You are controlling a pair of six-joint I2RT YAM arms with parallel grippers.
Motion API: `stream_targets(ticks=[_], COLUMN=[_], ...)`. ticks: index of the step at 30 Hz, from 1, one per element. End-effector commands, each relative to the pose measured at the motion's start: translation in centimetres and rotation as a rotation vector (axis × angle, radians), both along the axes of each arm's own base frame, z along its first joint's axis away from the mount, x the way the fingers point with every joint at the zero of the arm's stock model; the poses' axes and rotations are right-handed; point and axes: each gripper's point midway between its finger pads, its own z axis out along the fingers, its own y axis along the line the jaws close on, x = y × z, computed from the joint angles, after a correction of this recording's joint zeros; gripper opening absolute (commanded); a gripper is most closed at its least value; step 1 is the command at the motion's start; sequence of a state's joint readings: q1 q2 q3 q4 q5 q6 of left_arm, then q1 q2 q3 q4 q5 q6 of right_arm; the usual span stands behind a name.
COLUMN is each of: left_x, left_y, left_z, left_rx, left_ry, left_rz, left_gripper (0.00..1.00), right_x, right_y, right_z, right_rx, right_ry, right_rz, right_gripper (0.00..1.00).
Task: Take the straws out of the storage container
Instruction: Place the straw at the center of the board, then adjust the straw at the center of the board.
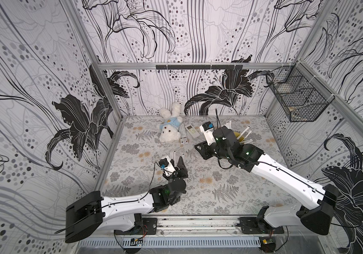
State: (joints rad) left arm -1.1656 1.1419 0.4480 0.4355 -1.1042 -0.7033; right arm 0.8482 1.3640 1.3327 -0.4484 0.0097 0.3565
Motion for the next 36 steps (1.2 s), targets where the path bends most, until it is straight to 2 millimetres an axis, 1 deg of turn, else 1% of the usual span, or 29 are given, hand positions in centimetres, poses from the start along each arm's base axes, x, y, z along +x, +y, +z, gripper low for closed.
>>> stream_targets(ticks=[1, 3, 5, 9, 10, 11, 13, 16, 20, 23, 27, 32, 36], left_x=[-0.5, -0.7, -0.9, -0.6, -0.4, -0.1, 0.4, 0.8, 1.0, 1.0, 0.9, 0.8, 0.5], left_y=[-0.9, -0.9, -1.0, 0.0, 0.5, 1.0, 2.4, 4.3, 6.5, 7.1, 7.5, 7.4, 7.6], left_z=[0.6, 1.1, 1.7, 2.5, 2.4, 2.4, 2.3, 2.8, 3.5, 3.8, 4.2, 4.4, 4.5], left_rx=[-0.044, -0.042, -0.003, 0.099, 0.12, 0.134, 0.147, 0.133, 0.128, 0.133, 0.14, 0.138, 0.13], left_ry=[0.017, 0.02, 0.027, 0.07, 0.086, 0.101, 0.119, 0.099, 0.069, 0.057, 0.032, 0.013, 0.002], left_rz=[-0.065, -0.09, -0.121, -0.135, -0.133, -0.134, -0.123, -0.106, -0.084, -0.093, -0.1, -0.121, -0.132], left_gripper=[0.52, 0.5, 0.48, 0.46, 0.46, 0.46, 0.46, 0.46, 0.46, 0.46, 0.46, 0.46, 0.46], right_x=[-0.2, -0.1, 0.1, 0.8, 1.1, 1.4, 2.0, 2.8, 3.7, 4.1, 4.3, 4.2, 4.2], right_y=[0.8, 1.5, 2.2, 3.4, 3.7, 4.1, 4.7, 5.7, 6.8, 7.4, 7.7, 8.0, 7.5], right_z=[-3.5, -5.5, -7.9, -11.7, -12.6, -14.1, -16.1, -18.4, -20.7, -22.0, -23.1, -24.6, -26.3], right_rx=[-0.043, -0.059, -0.084, -0.113, -0.122, -0.144, -0.172, -0.203, -0.227, -0.24, -0.251, -0.282, -0.33], right_ry=[0.096, 0.153, 0.215, 0.293, 0.309, 0.335, 0.373, 0.414, 0.46, 0.492, 0.517, 0.551, 0.58], right_rz=[0.011, 0.017, 0.016, 0.0, -0.006, -0.011, -0.02, -0.032, -0.051, -0.066, -0.079, -0.09, -0.113], right_gripper=[0.33, 0.34, 0.36, 0.36, 0.36, 0.36, 0.37, 0.37, 0.37, 0.37, 0.36, 0.37, 0.36])
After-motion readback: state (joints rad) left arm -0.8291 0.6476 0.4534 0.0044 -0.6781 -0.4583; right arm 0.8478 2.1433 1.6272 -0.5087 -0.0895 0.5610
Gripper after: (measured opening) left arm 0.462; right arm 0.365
